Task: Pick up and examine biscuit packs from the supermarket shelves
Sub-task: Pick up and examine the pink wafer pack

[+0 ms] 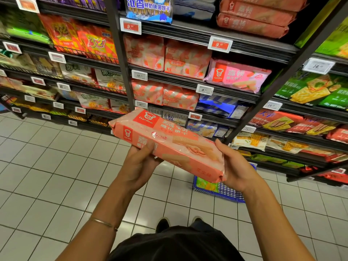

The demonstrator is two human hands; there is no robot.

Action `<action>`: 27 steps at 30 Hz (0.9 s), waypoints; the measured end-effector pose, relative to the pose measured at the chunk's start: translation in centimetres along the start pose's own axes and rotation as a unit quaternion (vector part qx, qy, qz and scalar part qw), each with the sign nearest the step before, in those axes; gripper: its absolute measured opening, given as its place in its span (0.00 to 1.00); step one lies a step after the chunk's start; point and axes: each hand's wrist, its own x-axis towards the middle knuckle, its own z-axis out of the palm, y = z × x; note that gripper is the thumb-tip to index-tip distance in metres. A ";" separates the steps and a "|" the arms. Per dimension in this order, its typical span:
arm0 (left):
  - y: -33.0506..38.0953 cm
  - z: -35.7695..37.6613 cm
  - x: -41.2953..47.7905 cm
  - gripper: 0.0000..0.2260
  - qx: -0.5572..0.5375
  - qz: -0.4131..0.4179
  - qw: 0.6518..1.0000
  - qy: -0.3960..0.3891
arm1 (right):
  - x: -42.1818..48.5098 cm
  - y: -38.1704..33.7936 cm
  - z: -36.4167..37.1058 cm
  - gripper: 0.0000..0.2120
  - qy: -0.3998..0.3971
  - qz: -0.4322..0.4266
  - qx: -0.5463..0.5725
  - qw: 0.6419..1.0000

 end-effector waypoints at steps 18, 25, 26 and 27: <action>-0.9 1.6 0.8 0.44 0.154 0.040 0.985 0.067 | -0.1 0.2 4.4 0.54 -0.059 -0.138 -0.489 0.859; -0.5 1.2 0.3 0.52 0.172 -0.007 0.985 0.016 | 0.0 0.4 3.9 0.51 -0.018 -0.135 -0.459 0.878; -0.6 1.0 0.2 0.55 0.174 -0.012 0.985 0.004 | 0.0 0.5 3.8 0.50 -0.019 -0.137 -0.438 0.888; -0.8 0.9 0.1 0.58 0.178 -0.018 0.984 -0.006 | -0.1 0.5 3.8 0.48 -0.024 -0.136 -0.412 0.901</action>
